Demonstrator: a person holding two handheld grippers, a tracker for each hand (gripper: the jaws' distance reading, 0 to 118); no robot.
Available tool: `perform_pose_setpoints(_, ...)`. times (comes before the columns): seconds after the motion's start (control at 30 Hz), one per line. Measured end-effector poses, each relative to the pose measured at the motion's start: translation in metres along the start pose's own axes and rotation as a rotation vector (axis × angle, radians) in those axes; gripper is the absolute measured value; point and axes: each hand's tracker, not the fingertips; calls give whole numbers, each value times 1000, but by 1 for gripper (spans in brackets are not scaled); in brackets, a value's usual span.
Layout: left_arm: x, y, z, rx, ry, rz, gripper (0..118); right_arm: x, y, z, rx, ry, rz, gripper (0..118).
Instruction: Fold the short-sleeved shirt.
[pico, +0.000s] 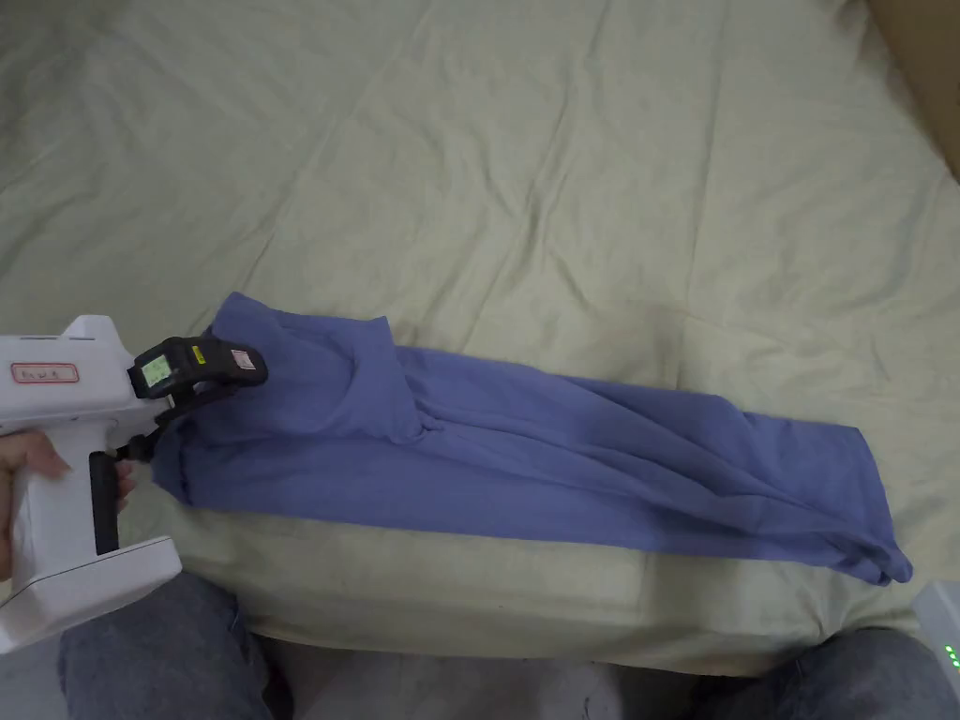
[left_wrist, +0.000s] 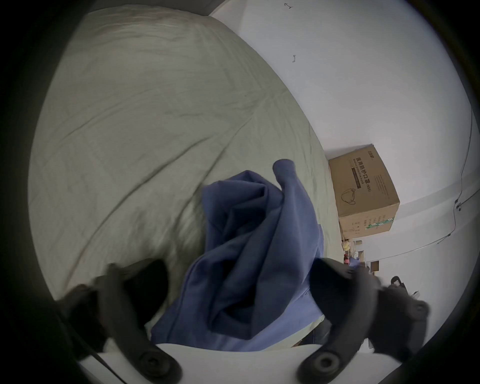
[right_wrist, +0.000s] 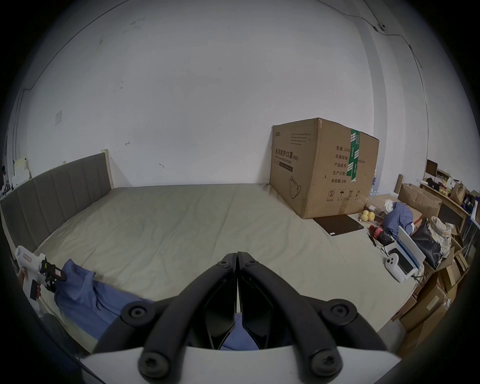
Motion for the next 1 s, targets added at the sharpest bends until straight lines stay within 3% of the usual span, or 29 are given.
perform_pose_setpoints(0.07, 7, -2, -1, 10, 10, -10, 41, -1, 0, 0, -3, 9, 0, 0)
perform_pose_setpoints(0.1, 7, 0, -5, 6, 22, -15, 21, -2, -1, 0, -3, 12, -2, 0)
perform_pose_setpoints(0.13, 9, -3, -10, -17, 64, -36, 13, -2, -2, 0, -4, 13, -2, 0)
perform_pose_setpoints(0.3, 38, -7, -7, 2, 234, -75, 6, 7, -6, -2, -6, 23, -8, 0)
perform_pose_setpoints(0.5, 123, -24, 27, 61, 428, -439, 6, 13, -6, 6, 19, 36, -23, 0)
perform_pose_setpoints(0.73, 219, -69, 29, 67, 352, -639, 6, 27, -10, 17, 53, 50, -70, 0)
perform_pose_setpoints(1.0, 282, -128, -63, -7, 292, -668, 6, 54, -17, 32, 78, 11, -123, 0)
